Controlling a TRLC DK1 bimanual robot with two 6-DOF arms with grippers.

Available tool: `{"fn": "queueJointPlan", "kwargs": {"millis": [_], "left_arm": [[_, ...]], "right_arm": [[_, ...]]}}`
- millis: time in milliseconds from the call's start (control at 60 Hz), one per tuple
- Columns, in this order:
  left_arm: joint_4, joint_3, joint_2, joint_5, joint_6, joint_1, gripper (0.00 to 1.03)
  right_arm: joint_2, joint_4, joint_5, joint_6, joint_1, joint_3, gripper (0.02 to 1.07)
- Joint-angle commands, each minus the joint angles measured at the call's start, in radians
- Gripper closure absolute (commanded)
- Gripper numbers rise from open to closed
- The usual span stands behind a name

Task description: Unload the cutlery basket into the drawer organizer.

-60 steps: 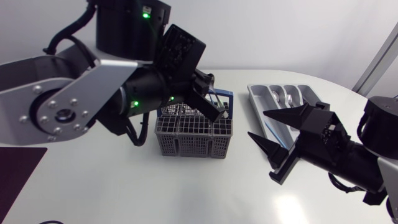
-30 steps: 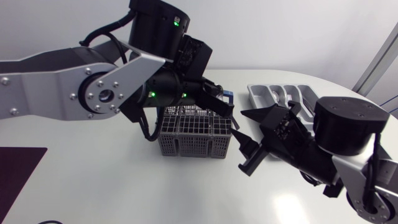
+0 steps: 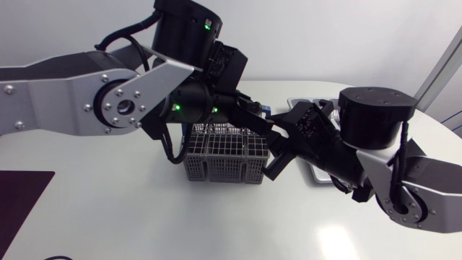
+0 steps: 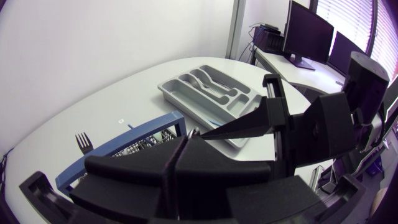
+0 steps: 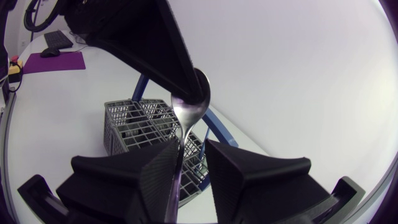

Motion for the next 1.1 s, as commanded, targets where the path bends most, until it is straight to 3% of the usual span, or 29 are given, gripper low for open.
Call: {"fn": "queueJointPlan", "kwargs": {"millis": [0, 633, 750, 917, 1083], "left_arm": [[-0.002, 0.042, 0.014, 0.012, -0.032, 0.007, 0.90], [-0.005, 0.047, 0.028, 0.014, -0.038, 0.010, 0.89], [-0.005, 0.047, 0.027, 0.014, -0.037, 0.012, 0.73], [-0.005, 0.048, 0.010, 0.012, -0.037, 0.027, 0.39], [-0.004, 0.044, -0.027, 0.012, -0.026, 0.053, 0.24]], "right_arm": [[0.018, 0.025, 0.017, 0.028, 0.010, 0.021, 0.80], [0.033, 0.036, 0.019, 0.012, 0.021, 0.001, 0.95], [0.025, 0.027, 0.006, 0.006, 0.021, -0.008, 0.95], [-0.013, -0.022, -0.057, 0.005, 0.001, -0.022, 0.96], [-0.070, -0.091, -0.158, -0.009, -0.077, -0.045, 0.96]]}}
